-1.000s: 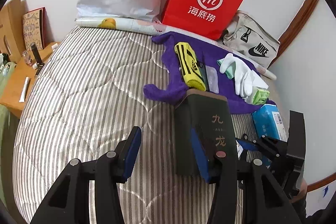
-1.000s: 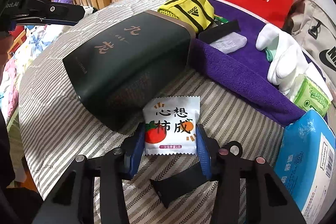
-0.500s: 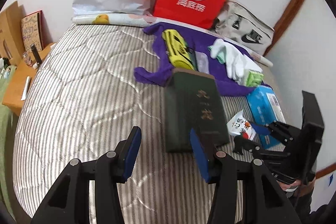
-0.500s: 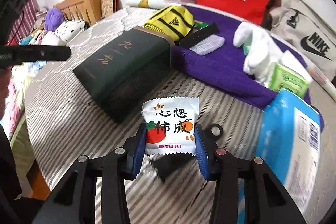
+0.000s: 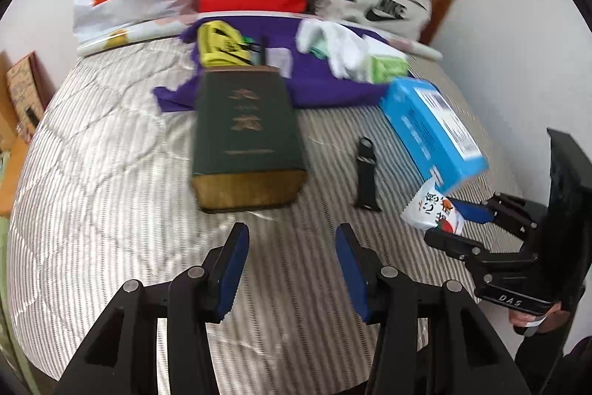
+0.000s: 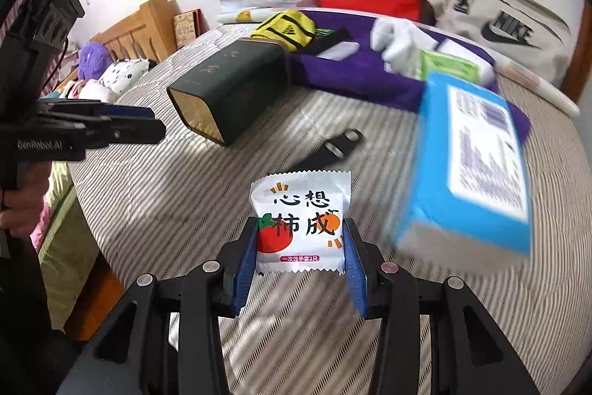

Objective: Organize soft objects
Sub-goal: 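Grasp the second black strap piece with the left tool while the right tool holds the packet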

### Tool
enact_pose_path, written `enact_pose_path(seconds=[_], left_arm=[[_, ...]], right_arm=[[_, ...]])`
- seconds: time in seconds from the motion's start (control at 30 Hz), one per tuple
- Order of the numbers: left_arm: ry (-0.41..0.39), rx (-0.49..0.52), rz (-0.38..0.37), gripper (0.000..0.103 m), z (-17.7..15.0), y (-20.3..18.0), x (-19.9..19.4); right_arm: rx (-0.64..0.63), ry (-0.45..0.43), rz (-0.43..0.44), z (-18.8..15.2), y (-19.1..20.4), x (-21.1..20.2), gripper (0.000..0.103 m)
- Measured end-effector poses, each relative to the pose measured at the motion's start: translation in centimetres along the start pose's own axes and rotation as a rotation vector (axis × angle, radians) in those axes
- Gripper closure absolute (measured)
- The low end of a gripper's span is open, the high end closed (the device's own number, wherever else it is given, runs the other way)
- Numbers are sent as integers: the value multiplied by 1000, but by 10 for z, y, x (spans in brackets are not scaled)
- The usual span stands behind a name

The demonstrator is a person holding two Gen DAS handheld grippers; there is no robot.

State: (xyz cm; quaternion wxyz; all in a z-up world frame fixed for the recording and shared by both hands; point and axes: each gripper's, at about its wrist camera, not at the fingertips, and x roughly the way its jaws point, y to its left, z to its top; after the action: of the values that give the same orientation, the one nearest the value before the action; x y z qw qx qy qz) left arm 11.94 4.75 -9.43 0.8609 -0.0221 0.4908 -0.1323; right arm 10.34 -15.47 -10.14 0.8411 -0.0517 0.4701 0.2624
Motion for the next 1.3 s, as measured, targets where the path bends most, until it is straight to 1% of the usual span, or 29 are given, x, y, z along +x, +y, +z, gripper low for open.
enact_pose_path(seconds=[0.2, 0.33, 0.5, 0.67, 0.77, 0.87, 0.97, 1.03, 1.1, 1.23, 1.27, 1.3], left_arm=[[20, 93, -11, 57, -6, -43, 17], [6, 150, -15, 57, -3, -68, 27], [23, 154, 18, 57, 10, -80, 47], [36, 171, 70, 57, 21, -90, 63], [47, 180, 68, 57, 27, -94, 70], [56, 182, 82, 57, 30, -95, 79], [67, 170, 92, 57, 34, -93, 88], [76, 162, 85, 57, 35, -91, 94], [91, 155, 69, 63, 36, -90, 100], [89, 155, 78, 67, 38, -89, 102], [88, 151, 80, 76, 39, -88, 103], [85, 154, 83, 83, 40, -88, 103]], right_arm=[[29, -1, -16, -31, -14, -15, 60], [58, -11, -44, -47, -29, -22, 60], [106, -24, -93, -55, -55, -27, 60], [134, -21, -106, -61, -73, -26, 60], [140, -24, -106, -62, -79, -26, 60], [145, -25, -106, -62, -83, -25, 60], [150, -25, -104, -62, -87, -23, 60], [153, -23, -104, -62, -88, -23, 60], [155, -22, -102, -61, -90, -21, 60], [155, -11, -92, -61, -90, -18, 60], [149, -9, -95, -61, -90, -18, 60], [146, -11, -96, -61, -90, -18, 60]])
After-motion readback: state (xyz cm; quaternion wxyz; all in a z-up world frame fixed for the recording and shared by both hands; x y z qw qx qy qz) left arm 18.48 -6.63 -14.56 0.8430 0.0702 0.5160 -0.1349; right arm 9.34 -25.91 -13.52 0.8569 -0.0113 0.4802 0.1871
